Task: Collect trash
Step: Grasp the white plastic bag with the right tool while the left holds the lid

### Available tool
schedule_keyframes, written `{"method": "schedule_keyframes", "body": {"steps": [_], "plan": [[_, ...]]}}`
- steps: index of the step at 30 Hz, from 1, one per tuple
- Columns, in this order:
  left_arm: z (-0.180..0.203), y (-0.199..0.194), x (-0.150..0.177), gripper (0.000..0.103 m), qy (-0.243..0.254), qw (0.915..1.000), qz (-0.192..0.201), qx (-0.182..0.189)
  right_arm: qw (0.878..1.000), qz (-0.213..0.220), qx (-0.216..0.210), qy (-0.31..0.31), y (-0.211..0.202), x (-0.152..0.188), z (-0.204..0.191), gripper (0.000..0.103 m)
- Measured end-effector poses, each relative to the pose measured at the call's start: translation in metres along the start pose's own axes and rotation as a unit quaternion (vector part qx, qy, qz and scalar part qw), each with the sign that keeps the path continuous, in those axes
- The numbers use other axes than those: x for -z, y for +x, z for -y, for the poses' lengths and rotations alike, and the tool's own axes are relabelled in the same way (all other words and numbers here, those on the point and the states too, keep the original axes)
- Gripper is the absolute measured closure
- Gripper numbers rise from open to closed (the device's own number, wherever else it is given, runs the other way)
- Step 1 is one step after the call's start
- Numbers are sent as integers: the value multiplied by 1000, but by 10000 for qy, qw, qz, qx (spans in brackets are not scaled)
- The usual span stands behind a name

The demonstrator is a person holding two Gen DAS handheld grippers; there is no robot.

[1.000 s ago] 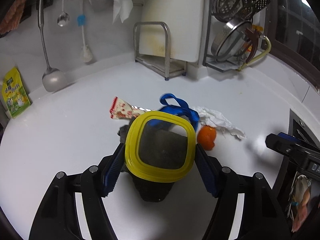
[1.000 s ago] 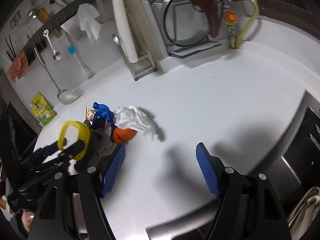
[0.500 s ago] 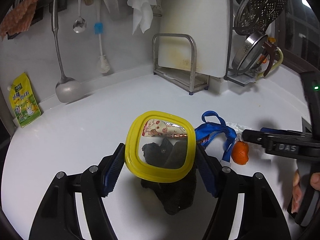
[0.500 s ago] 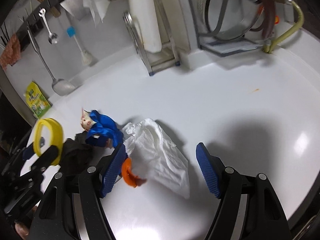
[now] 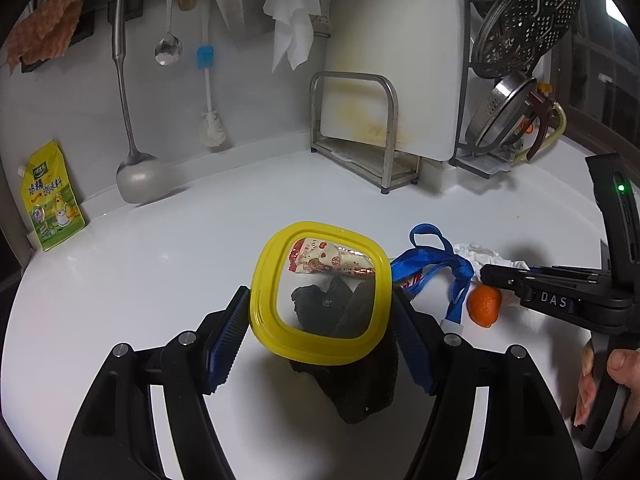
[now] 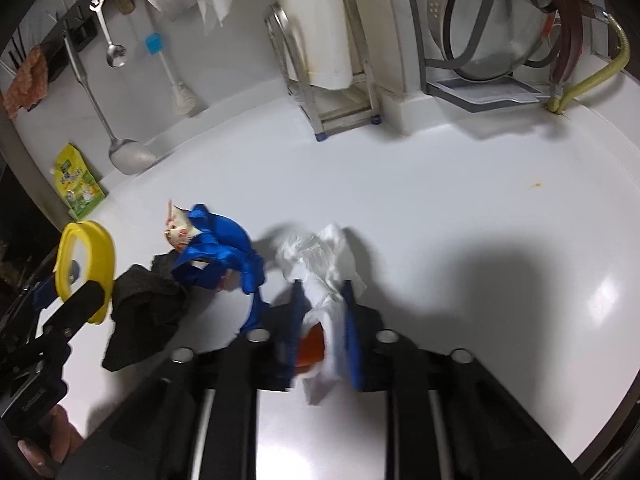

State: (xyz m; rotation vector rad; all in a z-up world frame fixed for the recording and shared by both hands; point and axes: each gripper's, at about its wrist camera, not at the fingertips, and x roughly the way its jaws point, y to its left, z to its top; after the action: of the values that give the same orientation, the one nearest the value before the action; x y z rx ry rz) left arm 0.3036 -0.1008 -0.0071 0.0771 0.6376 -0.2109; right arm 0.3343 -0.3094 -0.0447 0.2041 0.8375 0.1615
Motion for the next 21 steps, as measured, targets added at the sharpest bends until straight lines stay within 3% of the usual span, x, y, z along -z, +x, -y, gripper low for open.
{"method": "schedule_keyframes", "body": {"steps": [5,13,21], "plan": [[-3,-4,0,36,-48,9999,137,-83,9986,436,-187,247,-21,5,9,93],[-4,-3,0,36,-75,9999,143,-47,9935,1091,39,322,-55,20,11,93],[-9,-9,3,36,-309,9992,193,162,9890,1388,19,506,-84,41,12,93]]}}
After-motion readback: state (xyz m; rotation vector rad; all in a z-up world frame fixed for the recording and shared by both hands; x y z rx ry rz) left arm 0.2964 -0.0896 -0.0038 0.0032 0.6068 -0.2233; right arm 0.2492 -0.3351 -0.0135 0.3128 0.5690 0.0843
